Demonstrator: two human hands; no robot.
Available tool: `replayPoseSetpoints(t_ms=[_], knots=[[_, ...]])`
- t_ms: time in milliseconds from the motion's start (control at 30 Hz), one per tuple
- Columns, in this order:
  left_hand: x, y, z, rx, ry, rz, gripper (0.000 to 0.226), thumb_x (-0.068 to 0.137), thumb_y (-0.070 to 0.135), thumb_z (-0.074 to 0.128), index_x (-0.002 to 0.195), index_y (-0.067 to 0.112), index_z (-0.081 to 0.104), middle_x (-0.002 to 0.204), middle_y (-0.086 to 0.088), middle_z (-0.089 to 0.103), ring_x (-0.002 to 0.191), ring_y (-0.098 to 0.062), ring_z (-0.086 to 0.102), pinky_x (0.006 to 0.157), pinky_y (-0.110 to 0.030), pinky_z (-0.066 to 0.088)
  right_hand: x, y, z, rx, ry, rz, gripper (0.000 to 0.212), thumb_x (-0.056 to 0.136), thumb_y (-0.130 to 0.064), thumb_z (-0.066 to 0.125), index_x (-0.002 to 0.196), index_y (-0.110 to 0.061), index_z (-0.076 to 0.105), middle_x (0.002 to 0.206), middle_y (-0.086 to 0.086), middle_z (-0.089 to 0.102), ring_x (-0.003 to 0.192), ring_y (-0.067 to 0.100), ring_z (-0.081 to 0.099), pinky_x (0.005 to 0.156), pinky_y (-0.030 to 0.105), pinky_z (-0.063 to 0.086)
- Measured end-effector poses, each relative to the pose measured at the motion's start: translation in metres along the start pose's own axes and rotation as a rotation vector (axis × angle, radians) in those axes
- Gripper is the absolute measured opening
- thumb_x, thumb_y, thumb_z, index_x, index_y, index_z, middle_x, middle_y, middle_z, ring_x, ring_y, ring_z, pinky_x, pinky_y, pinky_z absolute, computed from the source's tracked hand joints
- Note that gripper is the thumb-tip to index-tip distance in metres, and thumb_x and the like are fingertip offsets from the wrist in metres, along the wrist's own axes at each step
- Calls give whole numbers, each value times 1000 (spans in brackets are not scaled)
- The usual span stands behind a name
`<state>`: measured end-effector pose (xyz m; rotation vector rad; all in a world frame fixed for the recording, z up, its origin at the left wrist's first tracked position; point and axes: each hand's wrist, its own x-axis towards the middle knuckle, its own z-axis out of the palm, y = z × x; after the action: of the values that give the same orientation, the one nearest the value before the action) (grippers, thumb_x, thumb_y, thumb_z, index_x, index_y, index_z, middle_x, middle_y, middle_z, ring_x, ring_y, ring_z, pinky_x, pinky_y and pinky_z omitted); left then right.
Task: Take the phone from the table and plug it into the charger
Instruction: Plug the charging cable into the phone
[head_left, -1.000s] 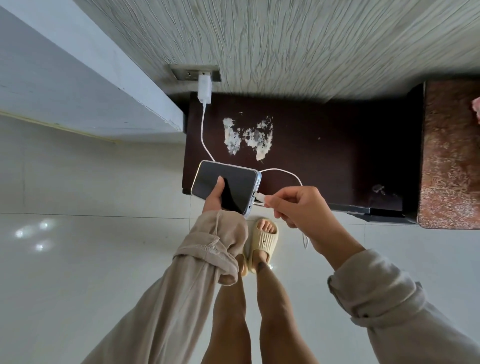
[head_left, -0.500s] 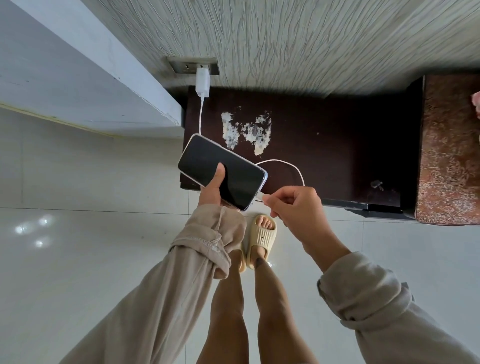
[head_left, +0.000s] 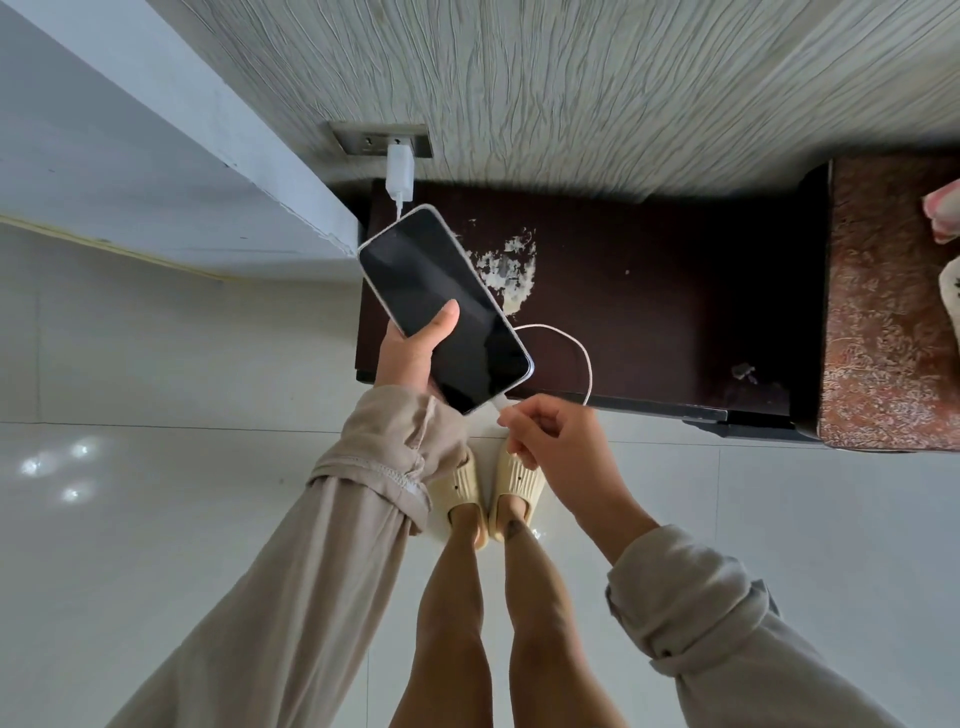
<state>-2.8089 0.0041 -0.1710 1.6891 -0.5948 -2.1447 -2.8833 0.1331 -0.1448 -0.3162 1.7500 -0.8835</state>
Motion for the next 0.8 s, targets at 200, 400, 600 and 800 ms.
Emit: replayPoseSetpoints(t_ms=[200, 400, 600, 800], knots=[[-7, 15, 9, 110, -184, 66, 20, 86, 17, 58, 105, 19, 60, 117, -12, 62, 117, -32, 57, 108, -52, 40, -1, -5, -15, -60, -189, -12, 31, 88, -14, 55, 62, -28, 63, 46, -17, 64, 44, -5, 57, 47, 0, 42], [-4, 23, 13, -41, -435, -152, 65, 92, 56, 15, 136, 16, 42, 143, -13, 46, 135, -32, 40, 114, -50, 28, 1, -3, -19, 79, -189, 93, 28, 89, -9, 53, 69, -18, 69, 53, -5, 67, 46, 2, 63, 50, 10, 52], [-5, 24, 13, -36, -396, -198, 56, 96, 46, 17, 132, 13, 45, 136, -14, 47, 127, -31, 43, 109, -46, 31, -1, 2, -14, 116, -240, 174, 29, 90, -7, 53, 69, -20, 70, 57, -4, 70, 52, 7, 66, 61, 18, 58], [-3, 29, 7, 82, -352, -217, 49, 94, 50, 19, 97, 24, 61, 94, -1, 70, 89, -21, 67, 79, -32, 54, -1, -2, -8, 96, -318, 174, 20, 89, -1, 52, 76, -5, 67, 50, -9, 69, 50, 2, 66, 55, 10, 54]])
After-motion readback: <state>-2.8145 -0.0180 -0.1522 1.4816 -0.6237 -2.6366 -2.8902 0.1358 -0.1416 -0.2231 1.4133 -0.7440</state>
